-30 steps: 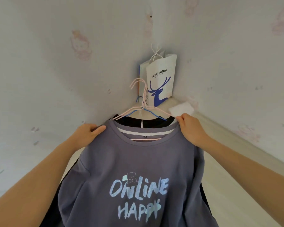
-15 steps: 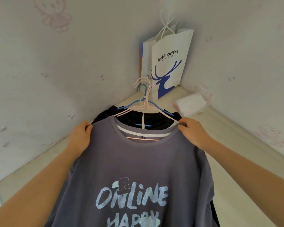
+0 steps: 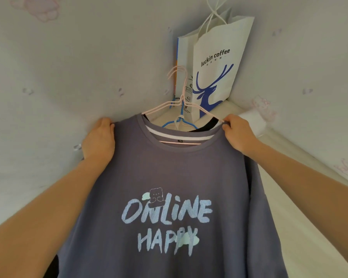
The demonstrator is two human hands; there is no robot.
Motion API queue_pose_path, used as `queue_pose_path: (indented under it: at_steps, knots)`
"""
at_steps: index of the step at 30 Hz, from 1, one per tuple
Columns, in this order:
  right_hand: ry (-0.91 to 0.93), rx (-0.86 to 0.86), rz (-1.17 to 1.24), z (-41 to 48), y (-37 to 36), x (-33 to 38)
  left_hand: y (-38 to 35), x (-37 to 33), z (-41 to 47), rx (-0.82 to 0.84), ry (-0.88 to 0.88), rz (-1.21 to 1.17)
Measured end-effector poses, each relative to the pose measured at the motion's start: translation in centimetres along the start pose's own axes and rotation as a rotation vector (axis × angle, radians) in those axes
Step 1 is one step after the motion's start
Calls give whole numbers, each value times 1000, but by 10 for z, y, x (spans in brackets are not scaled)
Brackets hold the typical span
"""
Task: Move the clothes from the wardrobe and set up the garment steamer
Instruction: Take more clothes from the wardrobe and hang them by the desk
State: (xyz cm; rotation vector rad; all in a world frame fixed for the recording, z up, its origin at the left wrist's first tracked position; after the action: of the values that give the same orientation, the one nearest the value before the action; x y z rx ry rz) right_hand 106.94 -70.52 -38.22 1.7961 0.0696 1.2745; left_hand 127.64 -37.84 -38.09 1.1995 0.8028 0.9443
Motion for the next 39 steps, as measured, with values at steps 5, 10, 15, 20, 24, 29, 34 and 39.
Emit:
queue_pose_path:
  at_steps: [5,10,15,20,24,29,34,39]
  knots:
    - [-18,27,-24,6,-25,-23,-29,-15,-3,35,-152,127]
    - [-30,34,-39,9,-43,-47,-56,-27,-7,106,-224,140]
    - [-8,-2,-79,7,-53,-56,-70,-35,-22,125,-320,261]
    - [36,-48,-73,12,-51,-50,-64,-38,-14,115,-324,223]
    - [51,-60,-164,8,-54,-54,-65,-42,-17,45,-343,251]
    - [100,-31,-348,4,-59,-53,-78,-44,-32,36,-325,382]
    - [103,39,-390,-17,-60,-42,-80,-52,-56,80,-364,406]
    - [88,110,-400,-57,-61,-34,-75,-58,-92,173,-335,370]
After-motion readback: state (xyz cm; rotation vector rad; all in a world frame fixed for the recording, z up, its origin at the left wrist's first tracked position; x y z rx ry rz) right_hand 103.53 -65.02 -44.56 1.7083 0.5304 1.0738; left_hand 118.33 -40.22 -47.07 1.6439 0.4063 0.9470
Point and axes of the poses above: each hand's wrist, its own z-axis towards the middle knuckle, its own y-axis out of the back of the hand, x = y × z, the point moved 8 cm from there along z, towards the middle knuckle, and after that the axes turned 15 degrees about z, right-handed, at the moved point
